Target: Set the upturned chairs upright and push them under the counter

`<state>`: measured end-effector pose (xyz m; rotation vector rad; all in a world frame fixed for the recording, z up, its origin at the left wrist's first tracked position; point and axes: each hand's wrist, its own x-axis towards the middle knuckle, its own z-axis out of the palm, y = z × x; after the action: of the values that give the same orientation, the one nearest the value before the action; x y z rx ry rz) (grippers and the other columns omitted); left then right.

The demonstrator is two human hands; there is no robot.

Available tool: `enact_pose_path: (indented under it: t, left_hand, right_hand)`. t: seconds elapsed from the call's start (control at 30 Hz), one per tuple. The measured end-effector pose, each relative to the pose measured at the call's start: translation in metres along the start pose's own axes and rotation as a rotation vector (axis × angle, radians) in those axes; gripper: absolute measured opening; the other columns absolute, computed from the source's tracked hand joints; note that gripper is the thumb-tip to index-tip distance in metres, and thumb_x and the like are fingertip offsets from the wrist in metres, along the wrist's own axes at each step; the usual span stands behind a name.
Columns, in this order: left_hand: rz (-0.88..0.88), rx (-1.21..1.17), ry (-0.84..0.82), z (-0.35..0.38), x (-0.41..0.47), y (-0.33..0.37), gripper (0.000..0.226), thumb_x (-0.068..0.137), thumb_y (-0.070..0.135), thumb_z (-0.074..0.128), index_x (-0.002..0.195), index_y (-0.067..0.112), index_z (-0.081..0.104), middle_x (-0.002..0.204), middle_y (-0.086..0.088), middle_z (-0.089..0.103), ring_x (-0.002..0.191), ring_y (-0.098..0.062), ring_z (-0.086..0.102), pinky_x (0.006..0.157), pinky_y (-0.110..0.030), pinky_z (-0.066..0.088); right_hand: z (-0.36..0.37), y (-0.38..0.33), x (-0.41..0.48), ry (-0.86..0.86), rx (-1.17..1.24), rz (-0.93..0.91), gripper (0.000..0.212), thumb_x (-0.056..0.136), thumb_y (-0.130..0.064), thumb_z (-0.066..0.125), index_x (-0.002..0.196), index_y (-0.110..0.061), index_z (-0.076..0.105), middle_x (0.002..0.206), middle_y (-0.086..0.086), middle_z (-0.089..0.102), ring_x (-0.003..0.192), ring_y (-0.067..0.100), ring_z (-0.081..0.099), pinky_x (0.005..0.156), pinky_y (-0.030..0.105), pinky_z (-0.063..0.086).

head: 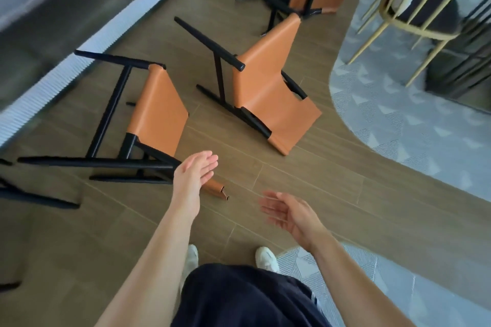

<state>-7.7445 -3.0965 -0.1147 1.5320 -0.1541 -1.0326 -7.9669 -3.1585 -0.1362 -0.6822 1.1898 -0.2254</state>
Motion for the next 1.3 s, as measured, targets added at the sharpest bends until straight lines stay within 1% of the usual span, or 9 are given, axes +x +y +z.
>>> enact_pose_path:
  t: [0.13,0.3,0.5,0.63,0.7,0.83,0.97,1.1,1.3]
  left_hand:
    - [0.019,-0.045,0.027,0.019,-0.015,-0.009,0.019,0.096,0.022,0.055,0.106,0.013,0.069,0.103,-0.002,0.075,0.1,-0.015,0.07,0.093,-0.034,0.05]
    - [0.01,-0.033,0.063,0.025,-0.021,-0.019,0.019,0.096,0.02,0.054,0.105,0.014,0.07,0.102,-0.002,0.075,0.1,-0.015,0.07,0.094,-0.035,0.05]
    - [0.006,-0.018,0.075,0.02,-0.009,-0.028,0.018,0.095,0.017,0.055,0.105,0.012,0.07,0.102,-0.003,0.075,0.1,-0.016,0.07,0.094,-0.035,0.05]
    - [0.003,0.036,0.074,0.023,0.009,-0.051,0.017,0.095,0.017,0.057,0.107,0.011,0.068,0.102,-0.003,0.075,0.101,-0.016,0.069,0.095,-0.035,0.05]
    - [0.011,0.078,0.072,0.026,0.023,-0.066,0.018,0.094,0.017,0.06,0.108,0.011,0.068,0.103,-0.003,0.074,0.101,-0.015,0.069,0.097,-0.035,0.05]
    - [0.069,0.189,0.05,0.035,0.066,-0.101,0.014,0.09,0.014,0.063,0.103,0.017,0.067,0.108,-0.004,0.072,0.102,-0.012,0.068,0.098,-0.034,0.05]
    - [0.077,0.04,0.051,0.038,0.115,-0.148,0.018,0.091,0.001,0.057,0.104,0.01,0.066,0.108,-0.012,0.071,0.104,-0.02,0.068,0.097,-0.036,0.051]
    - [0.112,-0.015,0.003,0.039,0.153,-0.207,0.023,0.093,-0.005,0.05,0.104,0.008,0.066,0.106,-0.01,0.073,0.104,-0.02,0.068,0.094,-0.033,0.053]
    - [0.151,0.255,-0.074,0.048,0.211,-0.307,0.04,0.088,-0.012,0.043,0.098,0.019,0.067,0.107,0.0,0.072,0.106,-0.009,0.066,0.101,-0.032,0.048]
  right_hand:
    - [-0.025,-0.017,0.002,-0.015,-0.02,-0.004,0.026,0.102,-0.021,0.044,0.106,-0.015,0.07,0.1,0.005,0.076,0.089,0.016,0.073,0.083,0.032,0.048]
    - [-0.034,-0.027,0.006,-0.046,-0.011,-0.009,0.028,0.102,-0.022,0.043,0.112,-0.014,0.068,0.104,0.006,0.075,0.097,0.018,0.071,0.093,0.037,0.047]
    - [-0.03,-0.027,0.019,-0.133,0.092,-0.05,0.031,0.102,-0.023,0.042,0.118,-0.012,0.065,0.11,0.008,0.074,0.103,0.018,0.07,0.078,0.029,0.051]
    - [-0.027,-0.014,0.053,-0.151,0.154,-0.027,0.029,0.101,-0.021,0.042,0.113,-0.011,0.066,0.106,0.009,0.075,0.096,0.018,0.072,0.083,0.032,0.053]
    - [-0.029,-0.001,0.078,-0.119,0.17,0.003,0.028,0.101,-0.021,0.042,0.109,-0.012,0.067,0.101,0.007,0.076,0.091,0.017,0.072,0.086,0.032,0.051]
    - [-0.04,0.031,0.141,-0.094,0.191,0.056,0.026,0.099,-0.02,0.044,0.108,-0.011,0.067,0.1,0.007,0.076,0.088,0.016,0.071,0.078,0.03,0.051]
    - [-0.051,0.072,0.215,-0.106,0.2,0.078,0.027,0.097,-0.02,0.044,0.11,-0.01,0.066,0.1,0.006,0.076,0.086,0.015,0.073,0.081,0.03,0.05]
    - [-0.058,0.114,0.289,-0.122,0.189,0.103,0.029,0.098,-0.02,0.041,0.109,-0.012,0.066,0.097,0.005,0.077,0.082,0.012,0.073,0.075,0.027,0.051]
    - [-0.062,0.171,0.394,-0.17,0.175,0.132,0.029,0.099,-0.021,0.04,0.106,-0.012,0.066,0.094,0.002,0.077,0.087,0.013,0.071,0.083,0.03,0.049]
